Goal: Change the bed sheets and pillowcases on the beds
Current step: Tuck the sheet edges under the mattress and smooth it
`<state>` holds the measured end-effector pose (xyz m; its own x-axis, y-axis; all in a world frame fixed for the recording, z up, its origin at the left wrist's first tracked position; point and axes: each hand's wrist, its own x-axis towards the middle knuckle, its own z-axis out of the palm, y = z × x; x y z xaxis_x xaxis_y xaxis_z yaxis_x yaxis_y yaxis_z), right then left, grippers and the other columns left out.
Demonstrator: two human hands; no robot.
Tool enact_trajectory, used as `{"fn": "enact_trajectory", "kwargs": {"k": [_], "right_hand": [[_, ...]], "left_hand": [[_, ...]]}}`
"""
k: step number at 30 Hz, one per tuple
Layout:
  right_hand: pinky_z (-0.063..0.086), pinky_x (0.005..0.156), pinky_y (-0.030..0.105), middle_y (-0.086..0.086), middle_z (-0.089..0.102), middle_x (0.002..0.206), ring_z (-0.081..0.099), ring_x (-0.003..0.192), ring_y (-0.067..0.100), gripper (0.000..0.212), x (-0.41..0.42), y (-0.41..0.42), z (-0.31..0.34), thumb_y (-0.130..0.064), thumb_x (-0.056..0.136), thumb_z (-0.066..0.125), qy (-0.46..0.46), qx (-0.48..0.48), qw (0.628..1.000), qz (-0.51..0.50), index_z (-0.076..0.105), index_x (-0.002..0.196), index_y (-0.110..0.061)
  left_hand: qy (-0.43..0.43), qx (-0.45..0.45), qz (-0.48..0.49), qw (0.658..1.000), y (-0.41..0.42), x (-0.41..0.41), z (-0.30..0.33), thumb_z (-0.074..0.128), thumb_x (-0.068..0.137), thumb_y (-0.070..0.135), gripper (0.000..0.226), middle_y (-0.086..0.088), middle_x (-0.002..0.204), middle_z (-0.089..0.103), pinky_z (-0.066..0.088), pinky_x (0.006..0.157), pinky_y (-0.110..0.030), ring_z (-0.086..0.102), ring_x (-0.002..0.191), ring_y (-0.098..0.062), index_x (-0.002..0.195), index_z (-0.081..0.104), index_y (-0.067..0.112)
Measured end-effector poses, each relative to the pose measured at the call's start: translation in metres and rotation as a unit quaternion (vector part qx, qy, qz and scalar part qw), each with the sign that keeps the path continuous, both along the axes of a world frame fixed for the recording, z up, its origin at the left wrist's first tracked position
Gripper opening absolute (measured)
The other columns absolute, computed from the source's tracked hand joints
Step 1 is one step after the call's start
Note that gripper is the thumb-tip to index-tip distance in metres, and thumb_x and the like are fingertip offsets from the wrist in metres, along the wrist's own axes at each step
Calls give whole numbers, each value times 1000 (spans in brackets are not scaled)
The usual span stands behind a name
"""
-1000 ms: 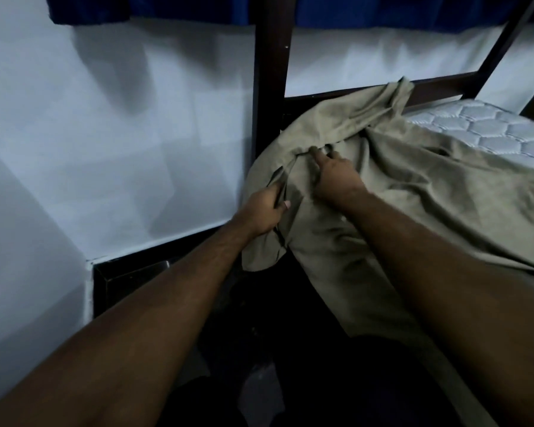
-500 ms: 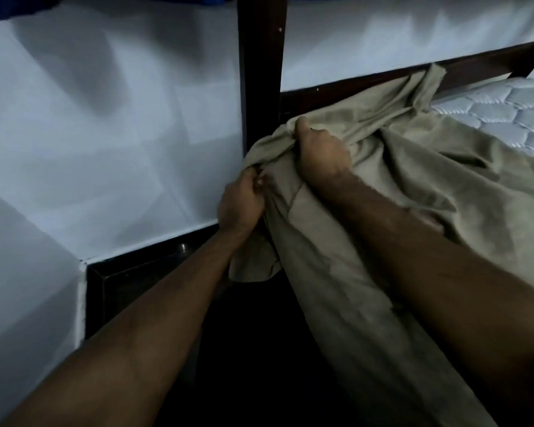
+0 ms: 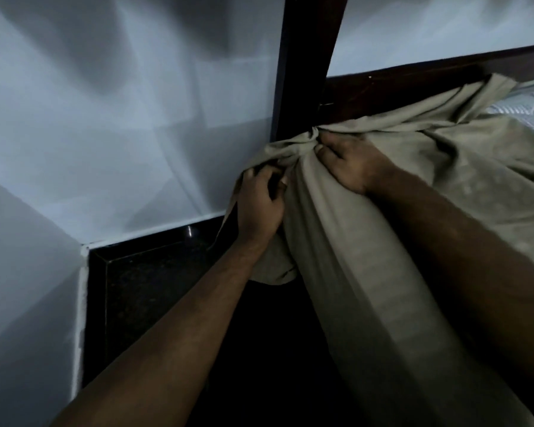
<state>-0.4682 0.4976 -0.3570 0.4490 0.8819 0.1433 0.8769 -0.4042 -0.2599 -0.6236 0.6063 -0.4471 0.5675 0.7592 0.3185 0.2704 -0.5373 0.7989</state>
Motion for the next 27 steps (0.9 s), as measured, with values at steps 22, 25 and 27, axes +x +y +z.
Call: {"fn": "enact_trajectory", "kwargs": {"k": [22,25,27], "right_hand": [[48,88,40,14,58,112,57,103,30,35,-30,-3,-10,-33,98,47,-52,140,989,-19,60,117,-7],[51,89,39,5,58,114,60,104,21,31,-27,-3,-4,-33,99,52,-7,141,989,44,65,119,-14],[49,95,40,1,58,120,60,109,21,36,-27,-3,-7,-40,100,45,-15,113,993,39,61,126,-21]], "left_hand": [[-56,-2,0,998,-49,14,18,40,107,20,37,-20,134,53,37,97,-26,45,118,-22,133,57,1],[-100,-71,-41,992,-50,18,10,38,107,22,43,-15,147,46,25,101,1,41,132,-15,145,48,4],[-124,-130,-76,981,-52,21,0,35,107,28,49,-9,156,38,23,112,-6,35,143,-15,152,39,8]]}}
